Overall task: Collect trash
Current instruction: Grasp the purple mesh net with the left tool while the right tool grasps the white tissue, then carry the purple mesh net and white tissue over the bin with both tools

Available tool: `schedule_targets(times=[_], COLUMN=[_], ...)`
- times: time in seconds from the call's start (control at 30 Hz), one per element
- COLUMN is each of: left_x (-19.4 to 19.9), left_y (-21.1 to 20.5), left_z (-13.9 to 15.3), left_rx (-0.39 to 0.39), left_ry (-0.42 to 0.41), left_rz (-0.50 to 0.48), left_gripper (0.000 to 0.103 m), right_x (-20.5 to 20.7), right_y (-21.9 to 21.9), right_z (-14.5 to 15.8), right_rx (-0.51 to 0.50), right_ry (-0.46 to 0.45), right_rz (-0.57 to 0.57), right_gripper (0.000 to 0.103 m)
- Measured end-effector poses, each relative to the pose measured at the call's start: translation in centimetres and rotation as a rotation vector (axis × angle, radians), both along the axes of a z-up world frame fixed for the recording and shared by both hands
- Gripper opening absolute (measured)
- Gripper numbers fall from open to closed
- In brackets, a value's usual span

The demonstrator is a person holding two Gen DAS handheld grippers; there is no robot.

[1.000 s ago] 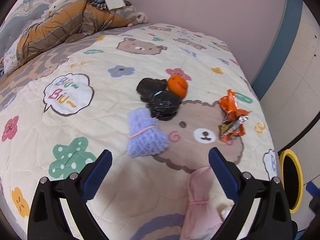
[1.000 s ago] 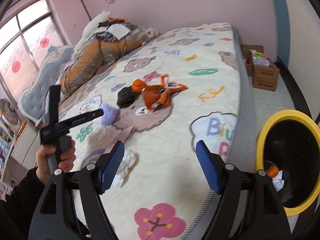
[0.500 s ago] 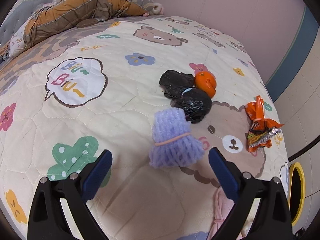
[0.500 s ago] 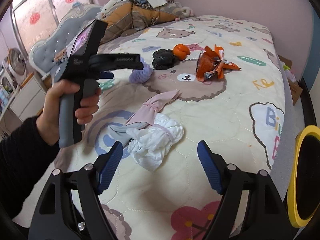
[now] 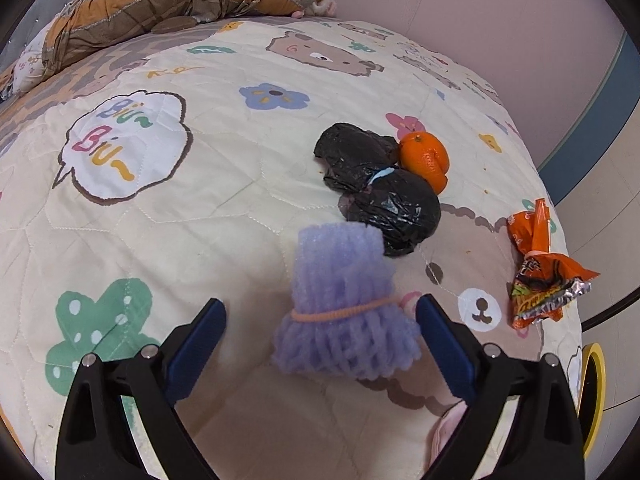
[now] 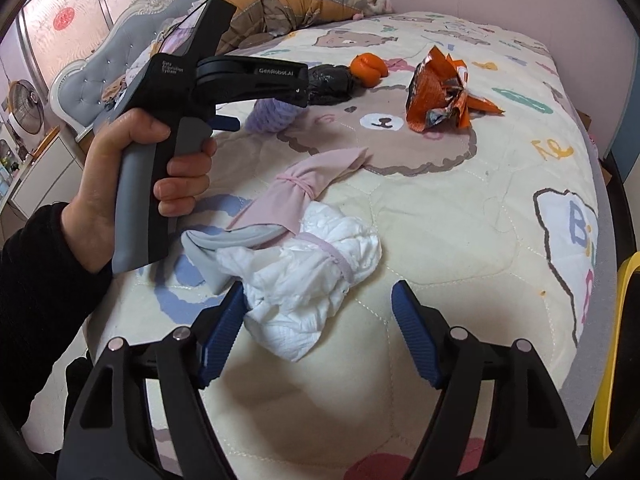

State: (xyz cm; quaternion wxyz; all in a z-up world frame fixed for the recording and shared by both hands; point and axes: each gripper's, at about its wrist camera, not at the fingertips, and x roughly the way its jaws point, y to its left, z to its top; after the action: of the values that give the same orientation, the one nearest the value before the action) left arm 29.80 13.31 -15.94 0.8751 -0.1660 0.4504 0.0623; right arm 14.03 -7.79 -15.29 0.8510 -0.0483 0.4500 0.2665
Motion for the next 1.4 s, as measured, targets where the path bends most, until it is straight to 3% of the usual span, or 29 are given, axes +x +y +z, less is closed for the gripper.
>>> schedule_targets(times=[0.1, 0.23, 0.3, 0.33, 0.67, 1.03, 1.4], left_x=[0.3, 0.2, 0.0, -0.1, -1.7, -6.9, -12.1], left_y=[-0.7, -0.9, -1.0, -1.1, -1.2, -2.1, -4.1], left_z=[-0.4, -0.3, -0.2, -0.2, 1.0, 3.2, 5.1], left_rx=[0.048, 0.048, 0.057, 0.059, 0.063, 0.028, 0.050], left_ry=[0.007, -0.006, -0.012, -0.014, -0.039, -0.097, -0.124], left_rz=[0.002, -0.006, -0.004, -0.003, -0.009, -0.044, -0.103], left_gripper=[0.075, 0.059, 0.054, 0.052, 0.049, 0.049, 0.049], right_x=[0.0, 0.0, -0.1, -0.2, -0.9, -1.9, -2.9], right_y=[0.0, -0.1, -0.2, -0.3, -1.8, -3.7, -6.3], right_z=[-0.4, -0.8, -1.0, -0.9, 0.3, 2.4, 5.8], right_rx=[0.006, 0.021, 0.030, 0.035, 0.075, 0.133, 0.170], right_ry=[-0.015, -0.014, -0.008, -0.006, -0.044, -0.094, -0.149], right_rz=[0.000, 0.016, 0.018, 0.019, -0.004, -0.030, -0.076], right_gripper=[0.054, 0.045, 0.033, 0.033, 0.019, 0.018, 0.018])
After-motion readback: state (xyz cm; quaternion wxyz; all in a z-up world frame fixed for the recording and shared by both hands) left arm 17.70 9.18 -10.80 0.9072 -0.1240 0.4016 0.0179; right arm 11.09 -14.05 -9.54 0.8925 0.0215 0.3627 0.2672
